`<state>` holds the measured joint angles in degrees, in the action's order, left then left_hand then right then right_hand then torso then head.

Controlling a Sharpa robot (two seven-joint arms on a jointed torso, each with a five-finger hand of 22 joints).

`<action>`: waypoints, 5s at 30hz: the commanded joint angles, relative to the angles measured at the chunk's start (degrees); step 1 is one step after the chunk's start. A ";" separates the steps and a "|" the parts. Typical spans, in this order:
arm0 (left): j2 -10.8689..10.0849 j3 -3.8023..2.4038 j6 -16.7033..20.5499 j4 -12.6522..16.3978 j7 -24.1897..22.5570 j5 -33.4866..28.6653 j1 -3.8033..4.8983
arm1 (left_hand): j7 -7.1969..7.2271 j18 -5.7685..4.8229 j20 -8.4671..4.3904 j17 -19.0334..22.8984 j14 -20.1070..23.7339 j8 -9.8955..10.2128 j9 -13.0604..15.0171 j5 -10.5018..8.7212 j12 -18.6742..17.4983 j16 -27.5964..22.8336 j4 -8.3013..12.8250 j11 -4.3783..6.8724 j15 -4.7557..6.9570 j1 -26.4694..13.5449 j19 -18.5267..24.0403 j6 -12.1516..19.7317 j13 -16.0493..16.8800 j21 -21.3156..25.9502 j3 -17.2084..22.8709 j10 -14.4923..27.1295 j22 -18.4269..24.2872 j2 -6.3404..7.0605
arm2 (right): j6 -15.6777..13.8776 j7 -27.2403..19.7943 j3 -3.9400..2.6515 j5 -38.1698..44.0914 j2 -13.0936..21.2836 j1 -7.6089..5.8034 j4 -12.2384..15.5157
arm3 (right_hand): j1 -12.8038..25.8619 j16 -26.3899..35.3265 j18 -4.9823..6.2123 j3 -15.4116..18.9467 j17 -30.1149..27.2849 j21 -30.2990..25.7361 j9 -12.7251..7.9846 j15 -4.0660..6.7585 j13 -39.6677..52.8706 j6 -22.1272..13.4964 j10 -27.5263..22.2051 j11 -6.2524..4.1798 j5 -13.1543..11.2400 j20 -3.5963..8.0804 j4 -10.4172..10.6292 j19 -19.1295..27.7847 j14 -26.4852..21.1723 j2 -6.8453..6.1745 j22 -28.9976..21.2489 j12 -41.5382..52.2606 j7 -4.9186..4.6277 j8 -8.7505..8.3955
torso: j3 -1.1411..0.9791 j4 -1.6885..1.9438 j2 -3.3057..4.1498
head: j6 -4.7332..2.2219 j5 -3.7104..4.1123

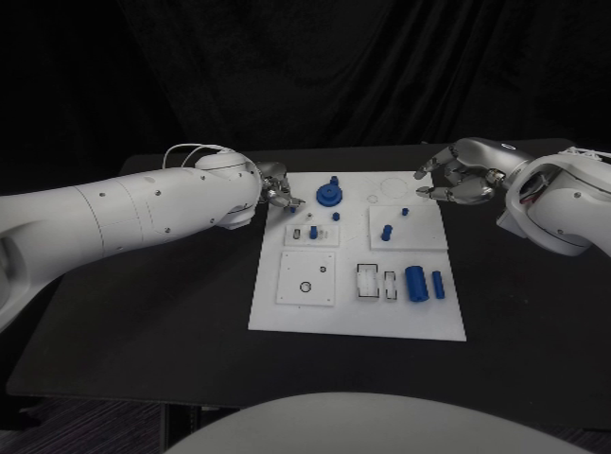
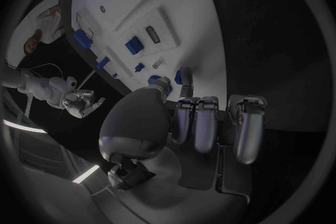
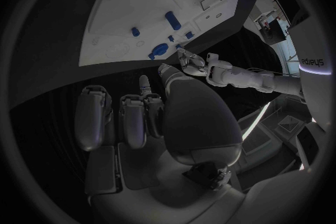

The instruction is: Assemble the parts on the task board

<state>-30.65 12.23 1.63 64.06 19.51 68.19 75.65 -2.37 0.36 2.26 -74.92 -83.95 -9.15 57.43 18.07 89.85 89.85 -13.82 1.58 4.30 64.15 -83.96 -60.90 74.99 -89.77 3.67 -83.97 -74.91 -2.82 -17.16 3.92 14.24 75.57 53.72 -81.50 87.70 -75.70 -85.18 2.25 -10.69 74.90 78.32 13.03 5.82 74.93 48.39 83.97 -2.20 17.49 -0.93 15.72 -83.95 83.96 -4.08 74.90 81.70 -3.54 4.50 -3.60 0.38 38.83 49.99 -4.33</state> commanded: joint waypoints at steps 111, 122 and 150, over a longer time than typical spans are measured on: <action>-12.40 -0.04 9.32 20.75 2.11 0.38 -3.83 | 0.55 -0.36 -0.29 -15.08 -6.05 -0.15 2.69 8.50 0.15 0.15 5.47 0.44 0.24 -0.14 -6.04 -1.10 15.01 -0.23 17.73 -6.03 -15.09 4.33 | 1.31 1.60 -0.04 0.08 0.68 0.25 0.02 | -0.05 0.32 0.46 -0.31 8.20 -0.57 -0.19 -0.54 6.11 0.62 -0.36 0.23 0.10 -0.28 -0.10 -1.10 4.54 0.86 11.51 -1.02 0.22 0.00 | 0.02 0.01 0.00 | 0.01 -0.43; -12.00 -0.04 10.23 20.21 1.51 0.38 -3.90 | 0.54 -0.36 -0.28 -15.08 -6.05 -0.21 2.77 8.35 0.15 0.15 5.15 0.42 0.23 -0.60 -6.04 -1.14 15.01 -0.23 17.80 -6.03 -15.09 4.12 | 1.32 1.58 -0.04 0.09 0.73 0.25 -0.01 | -0.08 0.34 0.48 -0.33 8.18 -0.64 -0.20 -0.53 6.11 0.63 -0.34 0.23 0.10 -0.28 -0.12 -1.07 4.54 0.87 11.49 -1.02 0.22 0.00 | 0.01 0.00 -0.02 | 0.01 -0.32; -10.60 -0.04 9.60 18.45 1.07 0.37 -3.92 | 0.56 -0.36 -0.28 -15.08 -6.05 -0.26 2.86 8.16 0.15 0.15 5.07 0.44 0.24 -0.77 -6.04 -1.15 15.01 -0.23 17.94 -6.03 -15.09 3.95 | 1.57 1.70 -0.04 0.09 0.60 0.28 -0.12 | -0.37 0.42 0.48 -0.55 8.07 -0.67 -0.29 -0.51 5.97 0.68 -0.39 0.21 0.14 -0.27 -0.34 -1.07 4.52 1.08 11.48 -1.16 0.21 -0.04 | 0.01 -0.01 -0.01 | 0.01 -0.38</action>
<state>-41.32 12.20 12.23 82.50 21.33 68.24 71.90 -1.96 0.37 2.26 -74.93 -83.95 -9.15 60.21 26.43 89.85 89.85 -8.54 1.61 4.30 63.88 -83.96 -61.93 74.99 -89.77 21.61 -83.94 -74.92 1.17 -15.81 4.42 14.25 75.56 54.32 -81.36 87.59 -75.92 -84.95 2.25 -11.00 74.90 77.86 12.84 5.82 74.91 48.60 83.72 -2.03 17.49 -0.93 15.40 -83.95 83.95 -3.37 74.92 80.75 -3.34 4.50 -3.59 0.37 38.81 49.99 -4.66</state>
